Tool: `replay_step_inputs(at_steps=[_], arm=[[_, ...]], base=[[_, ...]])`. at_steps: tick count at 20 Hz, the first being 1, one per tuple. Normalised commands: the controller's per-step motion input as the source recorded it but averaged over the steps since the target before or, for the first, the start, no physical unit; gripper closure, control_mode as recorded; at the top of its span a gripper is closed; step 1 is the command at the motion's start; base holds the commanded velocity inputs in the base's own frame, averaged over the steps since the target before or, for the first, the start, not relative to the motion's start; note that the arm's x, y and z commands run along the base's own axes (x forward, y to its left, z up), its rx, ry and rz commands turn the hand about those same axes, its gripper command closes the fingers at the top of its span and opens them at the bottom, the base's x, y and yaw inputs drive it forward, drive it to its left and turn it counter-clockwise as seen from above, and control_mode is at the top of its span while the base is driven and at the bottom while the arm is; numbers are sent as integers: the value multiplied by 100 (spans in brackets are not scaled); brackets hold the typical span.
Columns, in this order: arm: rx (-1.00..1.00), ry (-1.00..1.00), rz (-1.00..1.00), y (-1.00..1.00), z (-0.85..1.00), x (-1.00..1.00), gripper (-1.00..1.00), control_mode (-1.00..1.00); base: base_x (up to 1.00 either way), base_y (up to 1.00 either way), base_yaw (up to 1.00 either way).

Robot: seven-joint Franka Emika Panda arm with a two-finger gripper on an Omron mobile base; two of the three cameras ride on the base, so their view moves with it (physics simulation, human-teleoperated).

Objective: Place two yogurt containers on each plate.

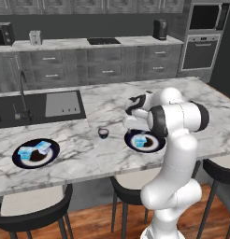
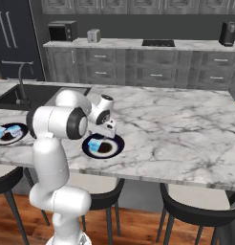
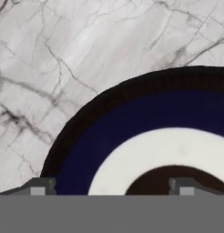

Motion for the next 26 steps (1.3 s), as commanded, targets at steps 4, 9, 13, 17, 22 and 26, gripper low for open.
replay_step_inputs(at_steps=[4, 9, 13, 17, 22, 26], arm=[[0, -1, 7, 9, 25, 29, -100, -100], [-2, -2, 29, 45, 51, -9, -100, -100], [-9, -6, 30, 46, 47, -23, -100, -100], [-12, -5, 17, 48, 25, -33, -100, -100], [-4, -3, 2, 37, 1, -16, -100, -100], [0, 0, 0, 38, 0, -1, -100, -100]], base=[[0, 0, 0], [0, 0, 0], [0, 0, 0], [0, 0, 0], [0, 0, 0], [0, 0, 0]])
